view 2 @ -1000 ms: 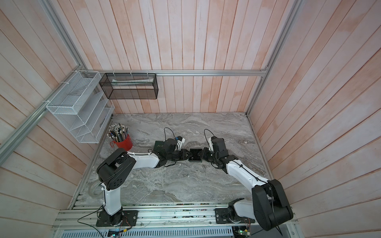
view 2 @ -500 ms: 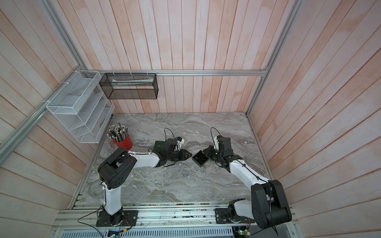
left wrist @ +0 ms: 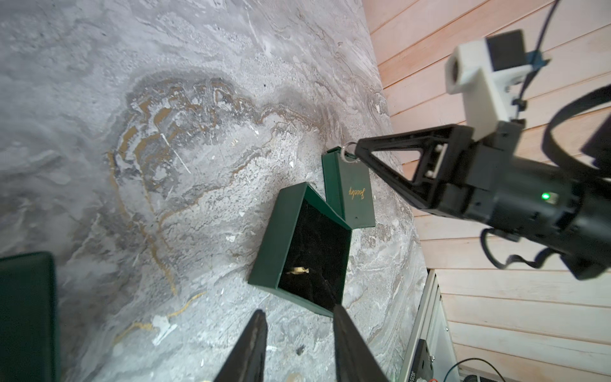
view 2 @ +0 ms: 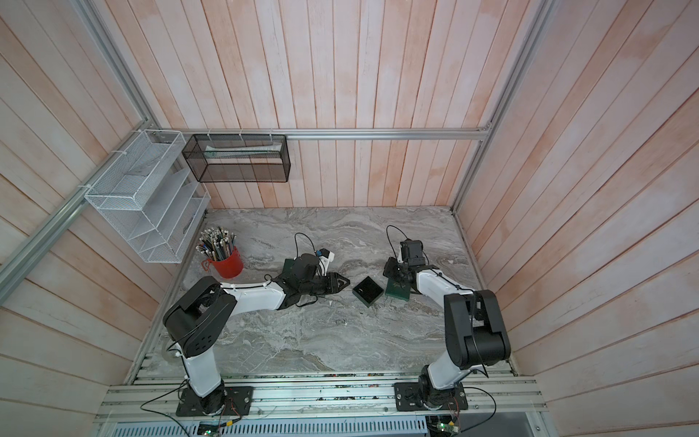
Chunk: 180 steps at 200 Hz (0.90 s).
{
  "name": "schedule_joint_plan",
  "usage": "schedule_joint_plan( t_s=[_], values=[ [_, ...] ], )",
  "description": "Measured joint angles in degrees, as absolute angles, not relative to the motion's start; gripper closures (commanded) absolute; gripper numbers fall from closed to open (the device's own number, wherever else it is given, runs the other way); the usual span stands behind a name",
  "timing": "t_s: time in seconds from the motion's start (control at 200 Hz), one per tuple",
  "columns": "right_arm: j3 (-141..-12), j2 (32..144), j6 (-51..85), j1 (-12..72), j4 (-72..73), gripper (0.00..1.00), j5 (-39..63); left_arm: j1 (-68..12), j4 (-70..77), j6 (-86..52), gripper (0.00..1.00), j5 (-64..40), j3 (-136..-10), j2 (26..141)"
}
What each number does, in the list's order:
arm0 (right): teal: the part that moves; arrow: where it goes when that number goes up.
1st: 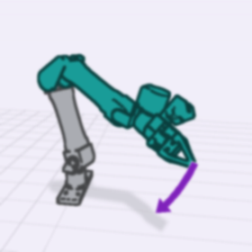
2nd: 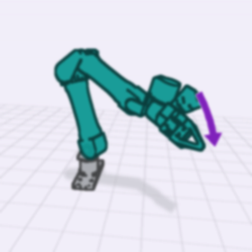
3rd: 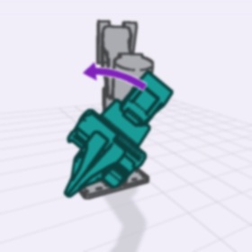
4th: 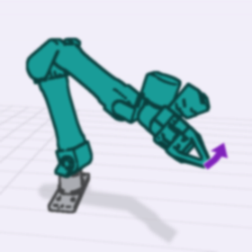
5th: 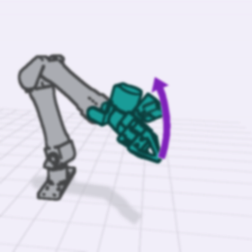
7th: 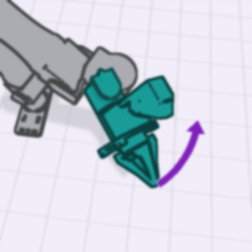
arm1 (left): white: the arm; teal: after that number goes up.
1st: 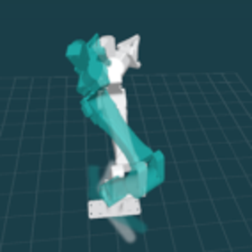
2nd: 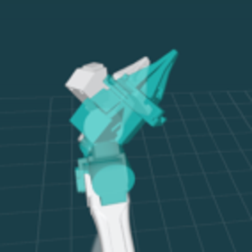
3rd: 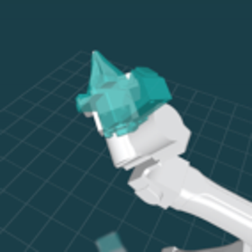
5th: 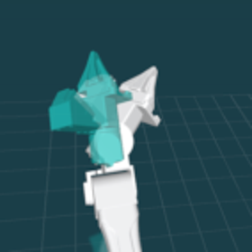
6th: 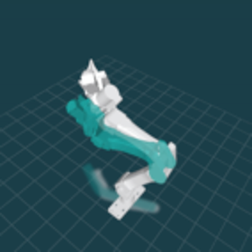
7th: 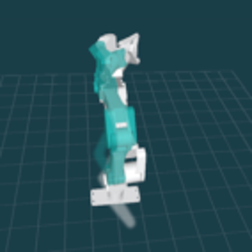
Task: Take the rings out of the lift-off lid box
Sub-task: Place the ring at the center of the board.
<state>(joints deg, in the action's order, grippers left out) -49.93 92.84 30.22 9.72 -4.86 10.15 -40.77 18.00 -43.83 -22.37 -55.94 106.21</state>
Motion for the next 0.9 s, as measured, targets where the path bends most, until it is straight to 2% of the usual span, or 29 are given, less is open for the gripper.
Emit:
schedule_joint_plan(
  t_s=[0.24,0.395,0.585,0.9],
  values=[
    [-52.1,97.1,28.58,9.72,-5.98,0.86,8.62,-40.77,18.0,-43.72,0.63,-21.82,-54.78,105.62],
    [-52.34,97.67,27.9,9.74,-6.35,0.74,8.36,-40.77,18.02,-43.72,0.63,-21.8,-54.76,105.62],
    [-52.34,97.67,27.29,9.93,-6.5,0.69,8.45,-40.77,18.04,-43.72,0.63,-21.8,-54.72,105.62],
    [-50.7,93.34,26.89,10.33,-5.98,0.67,11.51,-40.77,18.33,-43.75,0.63,-21.82,-54.72,105.62]
  ],
)
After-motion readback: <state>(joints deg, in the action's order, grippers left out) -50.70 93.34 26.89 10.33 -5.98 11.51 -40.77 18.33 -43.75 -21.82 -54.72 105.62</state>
